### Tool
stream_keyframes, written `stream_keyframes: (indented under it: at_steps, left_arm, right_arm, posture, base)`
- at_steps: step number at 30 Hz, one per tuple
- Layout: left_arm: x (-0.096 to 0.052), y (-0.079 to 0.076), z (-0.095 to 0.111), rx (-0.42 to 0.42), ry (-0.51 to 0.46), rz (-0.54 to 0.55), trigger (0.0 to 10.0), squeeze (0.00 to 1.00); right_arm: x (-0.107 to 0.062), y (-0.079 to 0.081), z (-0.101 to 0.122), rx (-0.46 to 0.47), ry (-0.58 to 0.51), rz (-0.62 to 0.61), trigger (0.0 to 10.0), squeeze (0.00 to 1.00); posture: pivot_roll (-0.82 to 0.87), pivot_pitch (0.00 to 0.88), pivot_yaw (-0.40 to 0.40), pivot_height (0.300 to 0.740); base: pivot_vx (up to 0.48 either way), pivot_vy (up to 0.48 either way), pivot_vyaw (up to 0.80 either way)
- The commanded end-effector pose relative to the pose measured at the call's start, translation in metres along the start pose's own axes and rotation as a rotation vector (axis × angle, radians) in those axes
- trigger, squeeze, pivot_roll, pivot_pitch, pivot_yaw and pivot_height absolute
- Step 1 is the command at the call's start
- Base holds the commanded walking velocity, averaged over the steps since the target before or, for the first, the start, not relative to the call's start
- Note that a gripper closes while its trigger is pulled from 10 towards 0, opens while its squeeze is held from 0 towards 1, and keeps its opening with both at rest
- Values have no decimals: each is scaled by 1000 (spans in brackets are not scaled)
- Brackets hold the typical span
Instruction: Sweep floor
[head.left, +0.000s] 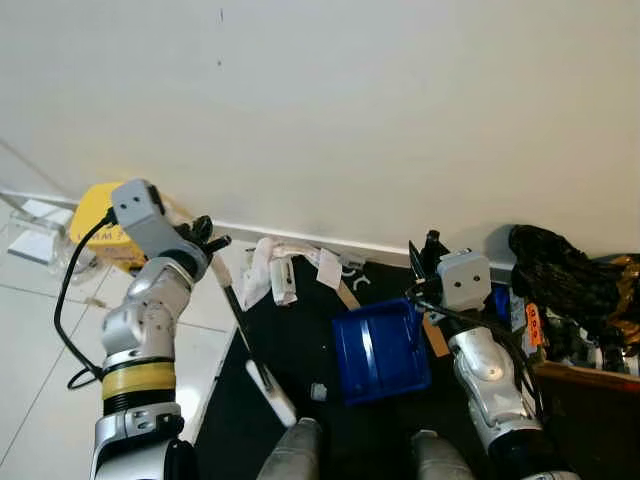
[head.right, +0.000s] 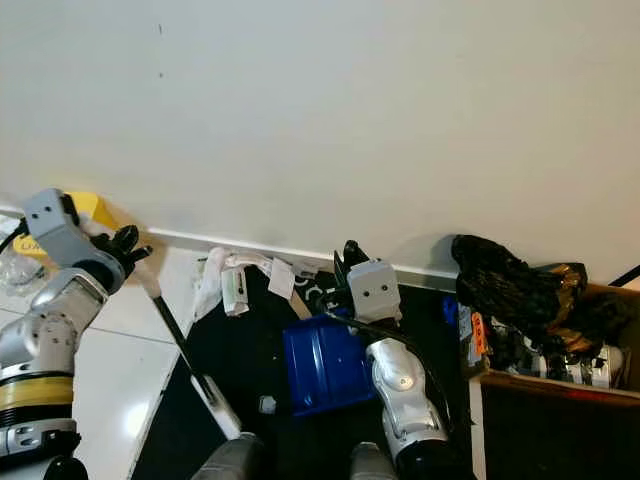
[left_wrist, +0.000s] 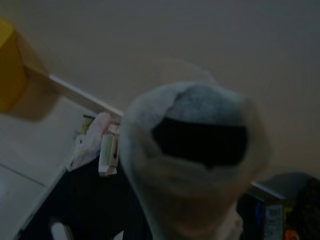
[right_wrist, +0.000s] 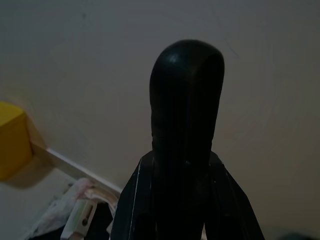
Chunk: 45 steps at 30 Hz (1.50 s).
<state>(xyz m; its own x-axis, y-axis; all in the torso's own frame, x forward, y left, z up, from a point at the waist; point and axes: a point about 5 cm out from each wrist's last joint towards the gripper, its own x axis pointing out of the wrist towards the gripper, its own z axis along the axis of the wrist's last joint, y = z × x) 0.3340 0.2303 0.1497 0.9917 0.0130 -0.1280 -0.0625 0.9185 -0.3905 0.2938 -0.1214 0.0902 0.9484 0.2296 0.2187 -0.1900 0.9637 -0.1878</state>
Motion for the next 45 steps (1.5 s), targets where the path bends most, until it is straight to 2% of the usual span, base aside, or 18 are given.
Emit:
stream_keyframes:
  at_steps: [1,4,7,12,18,23,32,45]
  left_arm:
    - [4,6,6,-33,-63,15,10000,0]
    - [8,8,6,-54,-78,16,10000,0]
    - [17,11,-4,-25,-55,45,10000,0]
    - [20,6,-10,-15,-37,20,10000,0]
    - [22,4,-9,-27,-66,-14,10000,0]
    - [23,6,-6,-44,-96,-14,10000,0]
    - [17,9,8,-53,-137,-41,10000,0]
    - [10,12,7,-42,-130,-48,10000,0]
  right_arm:
    - [3,4,0,26,-4,-13,10000,0]
    - [4,7,-2,28,-1,-17,10000,0]
    - [7,12,-6,19,17,-19,10000,0]
    - [9,15,-10,9,33,-20,10000,0]
    - [12,20,-10,7,29,-10,10000,0]
    - [14,27,-11,8,29,2,10000,0]
    - [12,27,-14,-11,32,-15,10000,0]
    - [12,30,-13,-10,18,-6,10000,0]
  posture:
    - [117,74,96,740]
    - [115,71,98,740]
    - [114,65,107,740]
    - [123,65,112,740]
    - [159,89,123,740]
    - [184,128,125,740]
    - [223,189,134,740]
    - [238,230,147,740]
  base:
    - [0,0,0]
    - [0,0,0]
    - [0,0,0]
    - [0,0,0]
    - [0,0,0]
    - [0,0,0]
    - [0,0,0]
    - [0,0,0]
